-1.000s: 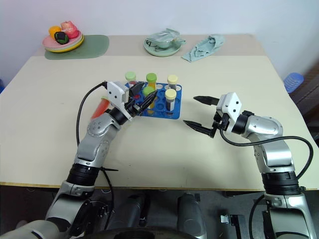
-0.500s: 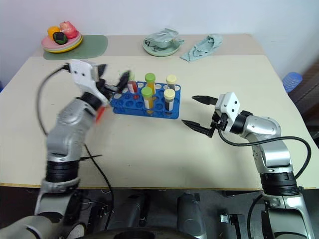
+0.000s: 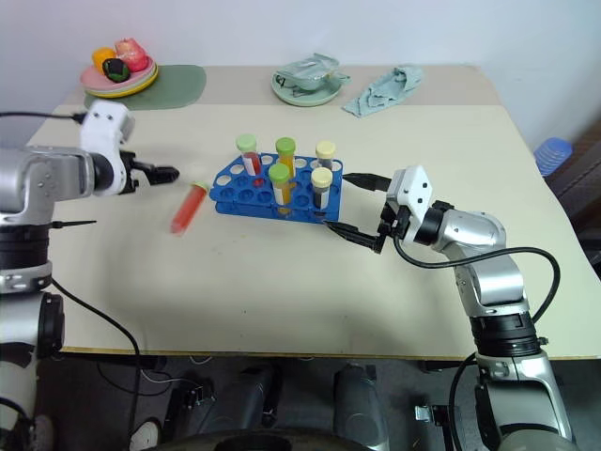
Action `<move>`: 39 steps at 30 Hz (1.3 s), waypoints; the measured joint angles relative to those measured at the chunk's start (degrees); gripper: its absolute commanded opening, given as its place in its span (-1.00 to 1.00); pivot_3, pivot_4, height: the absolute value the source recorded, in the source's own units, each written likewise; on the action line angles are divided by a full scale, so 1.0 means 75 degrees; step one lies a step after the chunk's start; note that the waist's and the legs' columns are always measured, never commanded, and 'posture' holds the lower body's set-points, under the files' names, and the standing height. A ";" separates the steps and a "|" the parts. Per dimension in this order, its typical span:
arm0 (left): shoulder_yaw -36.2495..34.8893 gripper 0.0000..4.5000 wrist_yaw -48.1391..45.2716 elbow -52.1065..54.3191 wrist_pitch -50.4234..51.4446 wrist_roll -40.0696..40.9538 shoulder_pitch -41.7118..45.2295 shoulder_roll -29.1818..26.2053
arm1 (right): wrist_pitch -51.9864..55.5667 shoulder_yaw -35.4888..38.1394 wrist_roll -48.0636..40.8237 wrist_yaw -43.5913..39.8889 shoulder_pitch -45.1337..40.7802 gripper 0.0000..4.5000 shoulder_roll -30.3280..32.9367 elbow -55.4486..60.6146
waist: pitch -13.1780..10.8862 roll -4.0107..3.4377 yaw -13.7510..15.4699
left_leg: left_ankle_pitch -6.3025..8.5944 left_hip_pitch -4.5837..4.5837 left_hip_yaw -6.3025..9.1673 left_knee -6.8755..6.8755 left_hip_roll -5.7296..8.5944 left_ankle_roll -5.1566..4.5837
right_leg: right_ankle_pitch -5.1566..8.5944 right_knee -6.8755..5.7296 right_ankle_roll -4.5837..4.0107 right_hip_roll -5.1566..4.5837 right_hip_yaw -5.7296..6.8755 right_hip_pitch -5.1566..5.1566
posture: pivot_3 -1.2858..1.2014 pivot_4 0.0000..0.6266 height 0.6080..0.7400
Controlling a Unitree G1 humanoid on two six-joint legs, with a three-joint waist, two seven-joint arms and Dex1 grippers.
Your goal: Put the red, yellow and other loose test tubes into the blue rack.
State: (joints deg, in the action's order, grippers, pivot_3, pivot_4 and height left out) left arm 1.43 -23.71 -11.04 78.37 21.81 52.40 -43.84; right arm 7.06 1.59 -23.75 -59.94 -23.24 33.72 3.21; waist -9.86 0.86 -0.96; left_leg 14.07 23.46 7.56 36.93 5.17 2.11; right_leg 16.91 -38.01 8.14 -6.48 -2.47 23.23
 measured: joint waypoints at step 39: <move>0.1926 -0.61 -0.1806 -0.6069 -0.2617 -0.2760 0.2348 0.1505 | -0.0020 0.0026 0.0010 0.0178 0.0143 0.97 0.0003 0.0006 | -0.0003 0.0006 -0.0021 | 0.0000 0.0007 -0.0009 0.0004 0.0012 0.0000 | 0.0001 -0.0010 0.0003 0.0001 0.0000 0.0012 | 0.03 -0.52 1.00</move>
State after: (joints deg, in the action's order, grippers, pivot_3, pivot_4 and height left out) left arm 15.88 -37.26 -56.56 58.74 1.11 70.01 -32.55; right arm 6.90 1.78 -23.68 -58.60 -22.17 33.74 3.26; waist -9.88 0.91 -1.12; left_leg 14.07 23.51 7.50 36.95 5.26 2.12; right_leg 16.92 -38.09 8.16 -6.48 -2.47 23.32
